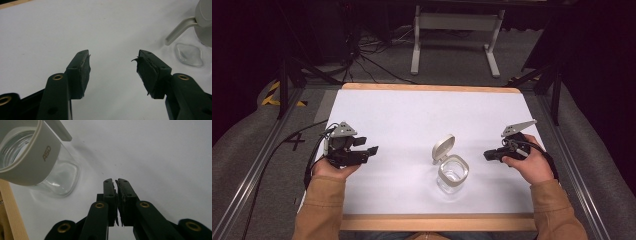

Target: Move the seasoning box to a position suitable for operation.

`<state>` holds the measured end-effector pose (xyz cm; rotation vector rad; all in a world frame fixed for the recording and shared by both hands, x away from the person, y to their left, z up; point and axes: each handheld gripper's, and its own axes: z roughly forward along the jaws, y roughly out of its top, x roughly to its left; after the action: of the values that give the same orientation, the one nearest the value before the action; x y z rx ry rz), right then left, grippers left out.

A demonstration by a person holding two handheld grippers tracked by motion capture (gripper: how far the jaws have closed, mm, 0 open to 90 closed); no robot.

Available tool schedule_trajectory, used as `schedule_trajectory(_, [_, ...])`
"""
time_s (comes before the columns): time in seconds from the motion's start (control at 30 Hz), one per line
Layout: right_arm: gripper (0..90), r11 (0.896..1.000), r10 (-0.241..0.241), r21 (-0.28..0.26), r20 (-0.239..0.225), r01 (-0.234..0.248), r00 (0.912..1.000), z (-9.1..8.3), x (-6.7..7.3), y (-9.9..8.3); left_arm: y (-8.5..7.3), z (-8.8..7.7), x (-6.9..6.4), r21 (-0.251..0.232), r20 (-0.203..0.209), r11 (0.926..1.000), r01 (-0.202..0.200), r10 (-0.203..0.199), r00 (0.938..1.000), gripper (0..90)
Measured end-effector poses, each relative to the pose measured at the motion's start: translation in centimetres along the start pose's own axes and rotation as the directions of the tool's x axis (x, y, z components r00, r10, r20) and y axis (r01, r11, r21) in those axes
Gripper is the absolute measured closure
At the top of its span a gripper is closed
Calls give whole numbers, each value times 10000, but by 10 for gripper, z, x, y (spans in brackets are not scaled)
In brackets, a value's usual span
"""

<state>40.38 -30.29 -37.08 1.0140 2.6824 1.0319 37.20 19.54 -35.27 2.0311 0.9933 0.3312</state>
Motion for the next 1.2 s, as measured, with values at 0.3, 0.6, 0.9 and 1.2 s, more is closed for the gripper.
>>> schedule_trajectory(0.3, [898,9983,-561,189,303,556,9980,-2,13,2,7,-2,-7,-107,138,9996,-278,279,9995,440])
schedule_trajectory(0.6, [898,9947,-990,216,-730,1008,9924,7,25,4,10,-3,-13,-229,248,9986,-486,492,9985,440])
schedule_trajectory(0.9, [894,9860,-1410,691,-1424,1519,9797,30,40,8,13,-6,-18,-181,344,9978,-633,638,9974,439])
schedule_trajectory(1.2, [893,9785,-1646,1000,-1464,1802,9754,41,48,10,14,-6,-21,-224,382,9973,-705,714,9967,438])
